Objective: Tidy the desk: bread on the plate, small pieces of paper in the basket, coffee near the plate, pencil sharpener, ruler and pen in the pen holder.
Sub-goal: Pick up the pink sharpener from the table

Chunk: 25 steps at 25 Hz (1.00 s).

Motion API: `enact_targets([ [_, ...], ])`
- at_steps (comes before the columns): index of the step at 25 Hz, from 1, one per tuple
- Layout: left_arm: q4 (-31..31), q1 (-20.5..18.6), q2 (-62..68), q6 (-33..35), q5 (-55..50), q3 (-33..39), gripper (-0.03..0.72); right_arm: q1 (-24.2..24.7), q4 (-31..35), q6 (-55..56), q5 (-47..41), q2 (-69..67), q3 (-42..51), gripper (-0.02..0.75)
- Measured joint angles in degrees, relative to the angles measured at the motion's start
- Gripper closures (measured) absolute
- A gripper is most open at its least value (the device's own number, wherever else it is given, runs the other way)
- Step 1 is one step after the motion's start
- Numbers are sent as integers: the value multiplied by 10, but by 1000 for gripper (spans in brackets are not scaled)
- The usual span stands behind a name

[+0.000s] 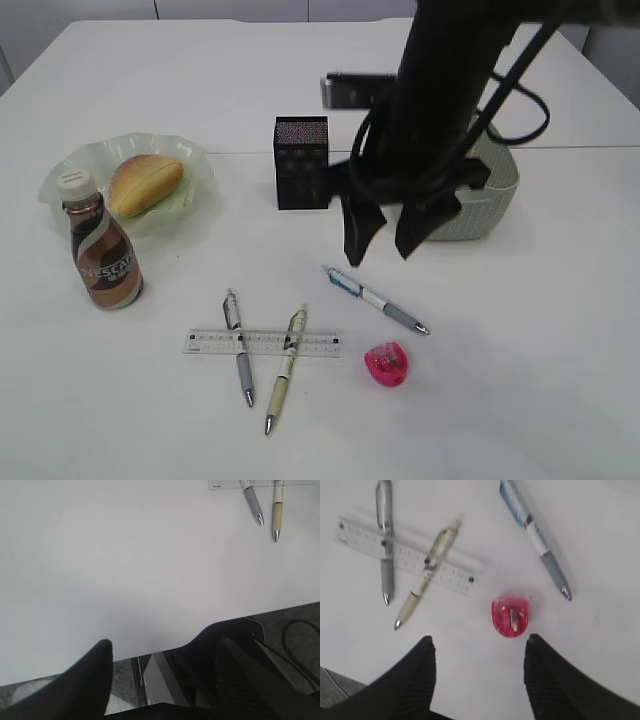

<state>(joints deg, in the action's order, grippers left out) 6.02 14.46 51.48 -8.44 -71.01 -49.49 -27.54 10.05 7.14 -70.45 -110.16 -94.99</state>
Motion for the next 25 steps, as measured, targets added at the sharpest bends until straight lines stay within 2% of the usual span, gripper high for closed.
enact_targets([
  [8, 18, 0, 0, 0, -1, 0, 212, -14, -17, 2, 5, 0, 166, 321],
  [19, 22, 0, 0, 0, -1, 0, 212, -14, -17, 2, 82, 1, 179, 321],
  [25, 23, 0, 0, 0, -1, 0, 212, -14, 8, -3, 133, 1, 179, 303],
])
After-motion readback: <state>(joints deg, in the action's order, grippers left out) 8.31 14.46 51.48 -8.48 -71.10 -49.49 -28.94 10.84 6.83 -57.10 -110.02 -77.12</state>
